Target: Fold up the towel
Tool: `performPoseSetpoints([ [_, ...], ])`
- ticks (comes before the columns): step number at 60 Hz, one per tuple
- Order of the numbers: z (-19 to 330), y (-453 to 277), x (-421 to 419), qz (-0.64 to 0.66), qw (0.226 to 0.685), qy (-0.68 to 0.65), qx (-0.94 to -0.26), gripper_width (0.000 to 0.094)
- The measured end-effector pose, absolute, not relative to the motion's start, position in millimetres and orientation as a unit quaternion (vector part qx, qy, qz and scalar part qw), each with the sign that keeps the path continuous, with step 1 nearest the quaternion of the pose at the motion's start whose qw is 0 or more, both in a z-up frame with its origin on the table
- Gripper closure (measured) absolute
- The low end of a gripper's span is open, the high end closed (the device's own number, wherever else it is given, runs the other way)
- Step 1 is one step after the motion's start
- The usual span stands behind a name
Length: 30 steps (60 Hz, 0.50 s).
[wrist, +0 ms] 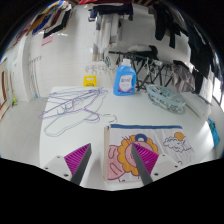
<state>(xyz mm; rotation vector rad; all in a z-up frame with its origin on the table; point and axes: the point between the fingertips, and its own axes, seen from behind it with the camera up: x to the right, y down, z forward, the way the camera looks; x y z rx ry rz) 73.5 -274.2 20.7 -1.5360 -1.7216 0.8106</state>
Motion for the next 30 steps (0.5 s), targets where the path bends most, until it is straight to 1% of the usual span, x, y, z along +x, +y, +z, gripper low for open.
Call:
performPoseSetpoints([
  [8, -12.6, -279.4, 50.6, 0.3, 0.316, -0.674, -0.596, 0.0073],
  [10, -9.9, -283.5, 43.4, 0.317, 0.316, -0.672, -0.591, 0.0101],
  [14, -11.5, -283.8, 36.7, 0.322, 0.313, -0.669, -0.592, 0.0114],
  [15, -11.5, -283.5, 36.1, 0.323, 0.313, -0.669, -0.592, 0.0134],
  [17, -11.7, -282.3, 35.8, 0.322, 0.314, -0.669, -0.592, 0.0204],
  [18, -11.7, -280.7, 35.6, 0.32, 0.316, -0.668, -0.592, 0.0258],
  [20, -12.0, -276.9, 34.7, 0.313, 0.321, -0.67, -0.591, 0.0406],
  [21, -12.1, -274.4, 34.0, 0.308, 0.325, -0.671, -0.591, 0.0503],
  [23, -11.5, -263.6, 34.7, 0.288, 0.339, -0.672, -0.591, 0.0779],
  [24, -10.7, -253.9, 33.8, 0.272, 0.354, -0.672, -0.591, 0.0907],
  [25, -10.7, -250.7, 33.1, 0.261, 0.361, -0.674, -0.589, 0.0906],
  [30, -12.3, -252.8, 32.7, 0.256, 0.349, -0.684, -0.587, 0.0923],
])
